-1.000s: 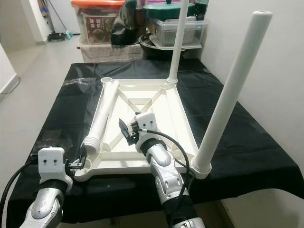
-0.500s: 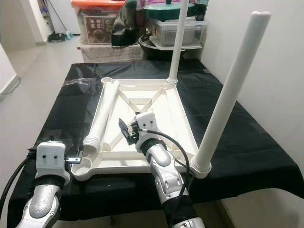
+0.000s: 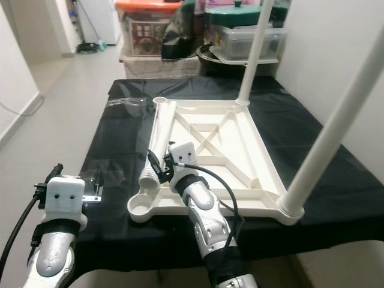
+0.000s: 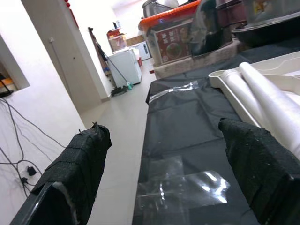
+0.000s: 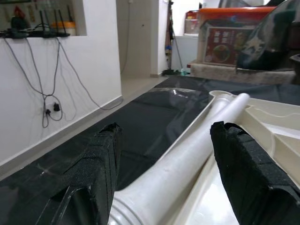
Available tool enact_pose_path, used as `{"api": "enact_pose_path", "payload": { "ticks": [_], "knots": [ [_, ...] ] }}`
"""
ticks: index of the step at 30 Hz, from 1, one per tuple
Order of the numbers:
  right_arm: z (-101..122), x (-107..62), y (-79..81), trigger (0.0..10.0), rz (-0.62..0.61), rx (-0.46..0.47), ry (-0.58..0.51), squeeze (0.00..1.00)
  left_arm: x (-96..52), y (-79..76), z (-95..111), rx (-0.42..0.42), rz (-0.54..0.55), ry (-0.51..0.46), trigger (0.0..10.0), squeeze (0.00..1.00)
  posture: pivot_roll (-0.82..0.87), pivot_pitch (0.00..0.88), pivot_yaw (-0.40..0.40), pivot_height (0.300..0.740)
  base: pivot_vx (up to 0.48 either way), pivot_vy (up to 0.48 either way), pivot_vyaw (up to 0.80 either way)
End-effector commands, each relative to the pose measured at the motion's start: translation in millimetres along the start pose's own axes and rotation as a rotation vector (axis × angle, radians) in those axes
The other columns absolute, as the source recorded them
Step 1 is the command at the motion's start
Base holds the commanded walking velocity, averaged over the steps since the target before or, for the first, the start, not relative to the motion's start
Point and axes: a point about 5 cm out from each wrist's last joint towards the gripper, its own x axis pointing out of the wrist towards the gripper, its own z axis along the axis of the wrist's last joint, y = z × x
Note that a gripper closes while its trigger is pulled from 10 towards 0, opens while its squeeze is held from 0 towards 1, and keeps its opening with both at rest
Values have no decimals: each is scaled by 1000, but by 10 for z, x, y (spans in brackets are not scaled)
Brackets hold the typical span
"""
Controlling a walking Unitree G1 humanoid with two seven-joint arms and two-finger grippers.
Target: Building children table
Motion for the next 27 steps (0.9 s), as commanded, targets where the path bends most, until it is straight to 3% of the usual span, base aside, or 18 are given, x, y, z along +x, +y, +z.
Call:
{"api": "enact_pose_path", "payload": {
  "ticks": [1,5,12,15,22,27],
  "knots": [
    [19,6,-16,10000,-9,8,-10,0,-7,-8,14,13,-3,4,10000,0,77,8,-17,740,0,0,0],
    [83,56,-14,10000,-22,35,-27,0,-1,-6,17,12,3,7,10000,0,75,8,-18,740,0,0,0],
    [264,284,-4,10000,-35,93,-57,0,0,7,19,-4,19,15,10000,0,77,14,-22,740,0,0,0],
    [346,405,-25,10000,-42,102,-64,0,5,46,14,-22,44,38,10000,0,88,20,-32,740,0,383,0],
    [378,430,7,10000,-30,119,-72,0,-7,78,-3,-29,54,60,10000,0,87,29,-32,740,0,480,0],
    [363,409,15,10000,-33,126,-67,0,-13,83,1,-31,64,61,10000,0,84,35,-27,740,0,0,0]
  ]
}}
